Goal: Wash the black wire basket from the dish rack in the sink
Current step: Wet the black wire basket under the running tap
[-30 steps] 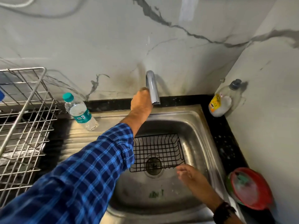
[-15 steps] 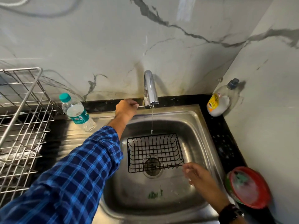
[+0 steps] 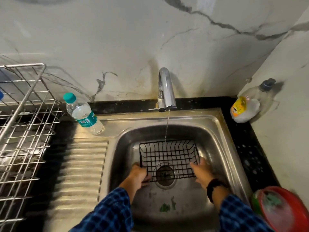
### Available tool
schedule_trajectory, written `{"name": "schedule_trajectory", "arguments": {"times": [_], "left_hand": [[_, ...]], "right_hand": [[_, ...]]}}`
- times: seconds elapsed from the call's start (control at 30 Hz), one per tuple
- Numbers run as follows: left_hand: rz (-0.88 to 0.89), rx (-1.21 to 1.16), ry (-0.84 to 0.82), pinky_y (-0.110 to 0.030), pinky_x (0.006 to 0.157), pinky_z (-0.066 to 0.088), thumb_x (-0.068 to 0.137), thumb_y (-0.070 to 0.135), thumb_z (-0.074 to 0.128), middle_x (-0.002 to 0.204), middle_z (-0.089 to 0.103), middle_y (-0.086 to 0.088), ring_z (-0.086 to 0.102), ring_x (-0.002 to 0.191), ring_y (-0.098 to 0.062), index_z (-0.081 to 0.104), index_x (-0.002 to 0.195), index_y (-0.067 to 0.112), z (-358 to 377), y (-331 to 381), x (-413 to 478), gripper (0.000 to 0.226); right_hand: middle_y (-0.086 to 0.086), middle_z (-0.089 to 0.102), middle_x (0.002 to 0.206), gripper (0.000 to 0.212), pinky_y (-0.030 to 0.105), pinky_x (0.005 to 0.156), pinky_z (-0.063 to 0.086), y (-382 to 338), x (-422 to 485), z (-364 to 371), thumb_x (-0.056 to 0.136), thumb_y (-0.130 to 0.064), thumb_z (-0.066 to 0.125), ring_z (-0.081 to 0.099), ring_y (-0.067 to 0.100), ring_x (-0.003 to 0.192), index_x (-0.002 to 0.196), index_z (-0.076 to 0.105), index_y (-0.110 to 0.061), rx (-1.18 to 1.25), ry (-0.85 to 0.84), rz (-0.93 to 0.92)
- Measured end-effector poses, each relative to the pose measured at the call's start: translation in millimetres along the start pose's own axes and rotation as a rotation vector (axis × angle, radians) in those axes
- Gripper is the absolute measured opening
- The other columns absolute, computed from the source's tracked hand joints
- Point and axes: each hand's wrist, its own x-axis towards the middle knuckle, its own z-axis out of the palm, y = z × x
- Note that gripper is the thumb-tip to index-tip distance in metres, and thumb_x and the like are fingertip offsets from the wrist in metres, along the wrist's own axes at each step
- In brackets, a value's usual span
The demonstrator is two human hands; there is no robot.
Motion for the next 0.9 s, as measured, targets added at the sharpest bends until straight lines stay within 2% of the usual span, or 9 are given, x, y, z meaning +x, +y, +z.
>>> {"name": "schedule_trajectory", "arguments": {"times": [0.1, 0.3, 0.4, 0.5, 0.53, 0.6, 0.7, 0.8, 0.9], "left_hand": [[0.079, -0.053, -0.087, -0.050, 0.092, 0.058, 0.097, -0.011, 0.048, 0.116, 0.067, -0.011, 0.073, 0.094, -0.026, 0.046, 0.115, 0.030, -2, 20, -16, 0.044], [0.304, -0.022, -0.128, -0.043, 0.077, 0.050, 0.094, 0.012, 0.066, 0.106, 0.067, -0.002, 0.062, 0.104, -0.024, 0.053, 0.096, 0.023, 17, 58, -45, 0.017], [0.286, -0.054, -0.174, -0.031, 0.053, 0.039, 0.092, -0.006, 0.052, 0.103, 0.061, -0.008, 0.056, 0.085, -0.022, 0.045, 0.080, 0.027, 26, 71, -45, 0.036], [0.255, 0.023, -0.193, -0.036, 0.056, 0.042, 0.084, -0.020, 0.039, 0.102, 0.057, -0.008, 0.054, 0.081, -0.024, 0.042, 0.076, 0.026, 23, 76, -43, 0.047], [0.240, 0.049, -0.190, -0.038, 0.058, 0.044, 0.085, -0.019, 0.038, 0.100, 0.058, -0.009, 0.055, 0.082, -0.026, 0.043, 0.078, 0.025, 22, 78, -44, 0.045], [0.227, 0.109, -0.196, -0.037, 0.057, 0.048, 0.091, -0.014, 0.038, 0.095, 0.062, -0.011, 0.059, 0.076, -0.026, 0.045, 0.085, 0.022, 21, 82, -49, 0.037], [0.148, 0.182, -0.262, -0.038, 0.052, 0.055, 0.087, -0.012, 0.043, 0.118, 0.065, -0.025, 0.065, 0.073, -0.030, 0.052, 0.118, 0.013, 16, 86, -50, 0.041], [0.099, 0.224, -0.274, -0.037, 0.055, 0.055, 0.089, -0.007, 0.046, 0.105, 0.070, -0.020, 0.062, 0.082, -0.030, 0.050, 0.115, 0.010, 7, 92, -50, 0.031], [0.104, 0.155, -0.346, -0.047, 0.078, 0.058, 0.092, -0.001, 0.048, 0.091, 0.066, -0.017, 0.061, 0.082, -0.031, 0.054, 0.104, 0.008, 4, 95, -52, 0.016]], "right_hand": [[0.006, 0.066, 0.105, 0.023, 0.042, 0.079, 0.057, -7, -1, -10, 0.104, -0.025, 0.045, 0.063, 0.023, 0.087, 0.124, 0.056, -0.022, -0.029, 0.185, -0.124], [0.002, 0.062, 0.108, 0.033, 0.021, 0.067, 0.051, -24, -62, -39, 0.101, -0.012, 0.053, 0.066, 0.023, 0.098, 0.133, 0.047, -0.011, 0.095, 0.434, -0.405], [0.021, 0.044, 0.146, 0.068, 0.039, 0.102, 0.045, -37, -69, -37, 0.097, -0.014, 0.060, 0.048, 0.039, 0.133, 0.153, 0.020, -0.010, 0.034, 0.506, -0.455], [0.024, 0.017, 0.162, 0.071, 0.049, 0.119, 0.020, -41, -67, -23, 0.093, -0.020, 0.061, 0.019, 0.037, 0.151, 0.151, 0.023, -0.003, -0.288, 0.714, -0.726], [0.020, 0.025, 0.160, 0.059, 0.045, 0.119, 0.022, -46, -70, -16, 0.095, -0.019, 0.057, 0.022, 0.030, 0.150, 0.147, 0.034, -0.004, -0.359, 0.675, -0.898], [0.008, 0.049, 0.144, 0.038, 0.029, 0.112, 0.037, -59, -67, 3, 0.097, -0.015, 0.049, 0.045, 0.016, 0.134, 0.134, 0.056, -0.011, -0.516, 0.342, -1.151], [-0.001, 0.060, 0.125, 0.029, 0.029, 0.101, 0.048, -92, -45, 32, 0.098, -0.010, 0.051, 0.057, 0.011, 0.113, 0.122, 0.065, -0.017, -0.531, -0.245, -0.917], [0.009, 0.072, 0.110, 0.020, 0.026, 0.079, 0.056, -132, -22, 45, 0.100, -0.008, 0.053, 0.067, 0.013, 0.089, 0.111, 0.069, -0.010, -0.043, -0.313, -0.483], [0.012, 0.076, 0.093, 0.021, 0.036, 0.076, 0.061, -148, -17, 44, 0.099, -0.015, 0.056, 0.072, 0.023, 0.082, 0.102, 0.073, -0.003, 0.254, -0.200, -0.187]]}}
